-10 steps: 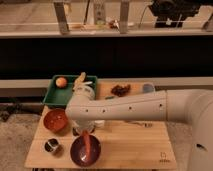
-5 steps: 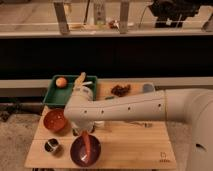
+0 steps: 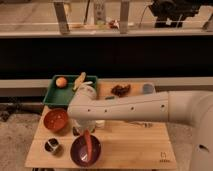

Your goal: Place pepper in purple bowl

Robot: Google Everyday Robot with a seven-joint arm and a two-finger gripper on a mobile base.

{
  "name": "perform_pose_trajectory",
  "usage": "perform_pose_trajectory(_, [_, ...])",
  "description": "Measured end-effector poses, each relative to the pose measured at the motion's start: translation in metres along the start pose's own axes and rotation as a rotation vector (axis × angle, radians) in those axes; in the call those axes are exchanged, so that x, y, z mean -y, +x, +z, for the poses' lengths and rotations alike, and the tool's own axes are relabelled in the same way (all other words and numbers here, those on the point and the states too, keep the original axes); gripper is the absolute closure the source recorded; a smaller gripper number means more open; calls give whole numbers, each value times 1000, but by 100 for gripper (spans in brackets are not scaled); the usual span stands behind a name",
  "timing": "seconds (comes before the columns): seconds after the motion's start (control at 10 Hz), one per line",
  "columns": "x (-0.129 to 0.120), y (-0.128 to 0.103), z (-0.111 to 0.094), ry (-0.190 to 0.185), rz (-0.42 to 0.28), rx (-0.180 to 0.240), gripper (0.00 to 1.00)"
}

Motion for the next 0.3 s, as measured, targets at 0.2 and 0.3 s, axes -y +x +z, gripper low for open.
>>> perform_pose_trajectory(0.2, [1, 2, 1, 42, -6, 12, 20])
perform_pose_trajectory(0.3, [-2, 3, 2, 79, -2, 21, 20])
